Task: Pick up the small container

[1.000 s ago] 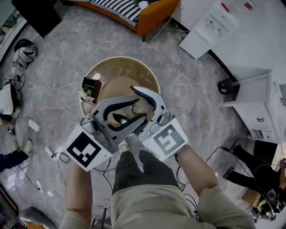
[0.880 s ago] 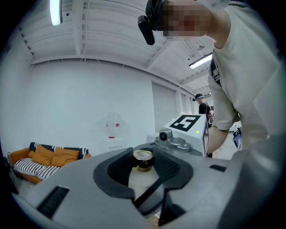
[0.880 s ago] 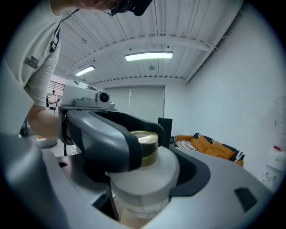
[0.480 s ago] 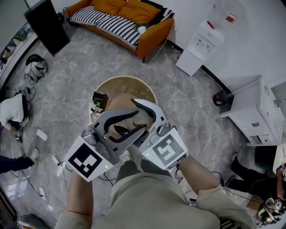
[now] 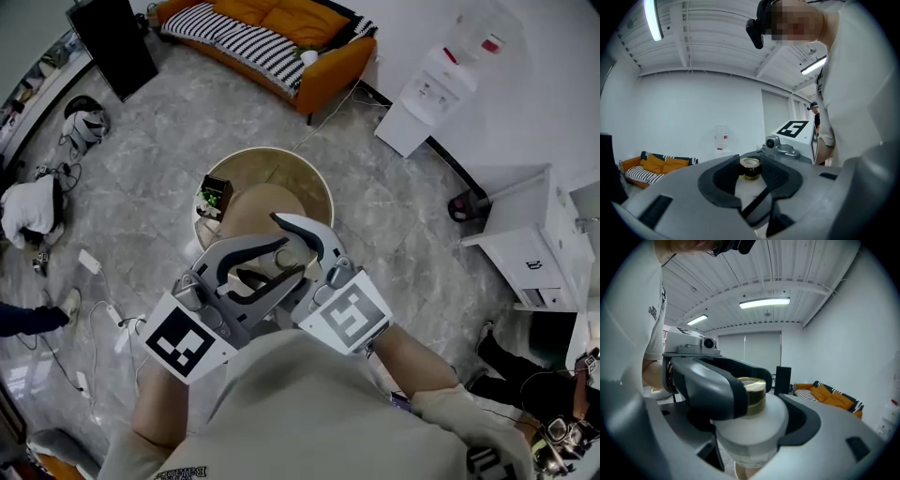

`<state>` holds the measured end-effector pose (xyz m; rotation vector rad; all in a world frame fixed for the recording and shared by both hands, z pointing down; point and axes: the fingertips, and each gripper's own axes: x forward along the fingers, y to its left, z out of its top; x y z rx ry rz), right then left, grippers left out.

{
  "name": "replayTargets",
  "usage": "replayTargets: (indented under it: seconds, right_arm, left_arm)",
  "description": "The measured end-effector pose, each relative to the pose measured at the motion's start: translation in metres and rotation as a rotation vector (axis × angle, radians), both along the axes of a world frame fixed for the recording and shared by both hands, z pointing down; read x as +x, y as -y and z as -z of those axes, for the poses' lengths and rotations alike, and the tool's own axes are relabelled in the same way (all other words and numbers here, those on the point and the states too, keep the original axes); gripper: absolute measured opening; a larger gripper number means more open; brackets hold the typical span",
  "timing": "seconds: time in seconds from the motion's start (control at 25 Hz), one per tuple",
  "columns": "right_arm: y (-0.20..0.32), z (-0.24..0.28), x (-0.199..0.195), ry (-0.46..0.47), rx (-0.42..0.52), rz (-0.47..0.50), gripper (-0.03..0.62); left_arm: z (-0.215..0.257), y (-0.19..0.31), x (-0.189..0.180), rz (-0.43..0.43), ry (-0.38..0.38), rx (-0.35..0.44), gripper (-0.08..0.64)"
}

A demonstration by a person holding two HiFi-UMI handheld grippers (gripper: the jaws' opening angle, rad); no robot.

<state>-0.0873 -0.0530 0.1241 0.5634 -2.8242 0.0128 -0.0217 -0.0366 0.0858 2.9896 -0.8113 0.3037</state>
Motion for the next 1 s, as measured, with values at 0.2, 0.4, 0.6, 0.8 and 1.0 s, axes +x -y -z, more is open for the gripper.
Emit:
replayTargets:
  seconds: [0.2, 0.4, 0.6, 0.8, 1.0]
  right_arm:
    - [-0.013, -0.025, -0.004, -0.036, -0.029, 0.036, 0.333]
    - [-0.023, -0.042, -0.004, -0.032, -0.052, 0.051, 0.334]
    - [-0.015, -0.043, -0.003, -0.046, -0.048, 0.056, 0.334]
    - [-0.01, -0.042, -0.003, -0.046, -0.037, 0.065, 0.334]
    - [-0.009, -0.039, -0.002, -0.05, -0.022, 0.071, 0.333]
  left_arm:
    - [-0.02, -0.009, -0.002, 0.029, -0.021, -0.027, 0.133]
    - [-0.037, -0.017, -0.003, 0.055, -0.049, -0.073, 0.133]
    - [-0.037, -0.009, -0.002, 0.057, -0.053, -0.058, 0.133]
    - [-0.036, -0.003, -0.001, 0.068, -0.057, -0.055, 0.133]
    - [-0.033, -0.002, -0.001, 0.076, -0.055, -0.056, 0.133]
